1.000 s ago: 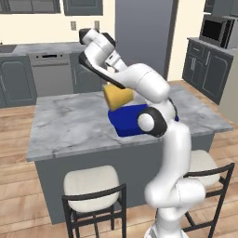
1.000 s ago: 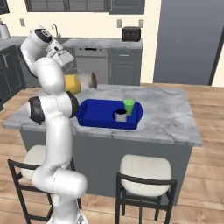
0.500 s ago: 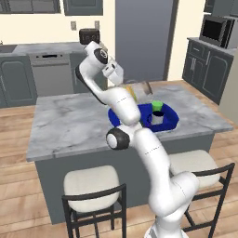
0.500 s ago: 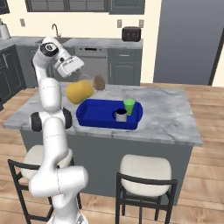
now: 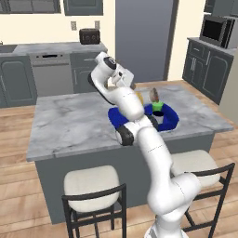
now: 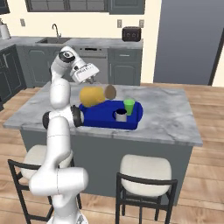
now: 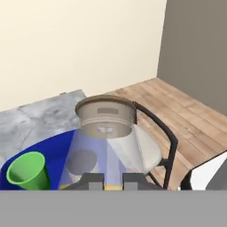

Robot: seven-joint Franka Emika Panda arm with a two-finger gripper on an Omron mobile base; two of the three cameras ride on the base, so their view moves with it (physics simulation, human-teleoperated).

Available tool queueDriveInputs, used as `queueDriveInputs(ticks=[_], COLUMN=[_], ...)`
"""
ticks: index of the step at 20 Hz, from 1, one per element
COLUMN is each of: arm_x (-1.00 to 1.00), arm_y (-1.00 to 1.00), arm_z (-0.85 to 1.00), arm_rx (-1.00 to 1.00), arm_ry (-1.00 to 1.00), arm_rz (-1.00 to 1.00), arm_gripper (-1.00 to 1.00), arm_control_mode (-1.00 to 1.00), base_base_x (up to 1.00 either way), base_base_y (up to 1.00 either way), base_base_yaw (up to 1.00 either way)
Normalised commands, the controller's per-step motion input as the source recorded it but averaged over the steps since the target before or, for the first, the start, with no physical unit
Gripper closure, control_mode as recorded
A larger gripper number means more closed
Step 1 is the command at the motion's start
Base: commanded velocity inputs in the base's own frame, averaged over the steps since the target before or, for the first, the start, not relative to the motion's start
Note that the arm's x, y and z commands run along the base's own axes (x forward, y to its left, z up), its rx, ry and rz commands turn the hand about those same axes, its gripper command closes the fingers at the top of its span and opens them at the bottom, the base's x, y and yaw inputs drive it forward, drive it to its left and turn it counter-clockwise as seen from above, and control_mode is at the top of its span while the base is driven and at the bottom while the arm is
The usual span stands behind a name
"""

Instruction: There is a tray on the dining counter. Grab the cup, mug, and pitcher and place them on the tray. The pitcher may be placed next to the tray if it cannot fit the tray.

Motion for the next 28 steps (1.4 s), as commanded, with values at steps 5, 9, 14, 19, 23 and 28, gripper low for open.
queueDriveInputs(ticks=[5, 9, 14, 19, 23, 28], arm_x=[0.58, 0.54, 0.54, 0.49, 0.51, 0.45], arm_y=[-0.42, -0.42, -0.42, -0.18, 0.00, 0.15], arm_z=[-0.07, -0.10, -0.13, -0.14, -0.17, -0.18], arm_rx=[0.00, 0.00, 0.00, 0.00, 0.00, 0.00], arm_ry=[0.17, 0.16, 0.15, 0.14, 0.13, 0.11], arm_rz=[-0.32, -0.32, -0.32, -0.31, -0.30, -0.26], arm_gripper=[1.00, 1.00, 1.00, 1.00, 1.00, 1.00], arm_control_mode=[-1.00, -1.00, -1.00, -1.00, -1.00, -1.00], base_base_x=[0.00, 0.00, 0.00, 0.00, 0.00, 0.00], base_base_y=[0.00, 0.00, 0.00, 0.00, 0.00, 0.00], base_base_yaw=[0.00, 0.00, 0.00, 0.00, 0.00, 0.00])
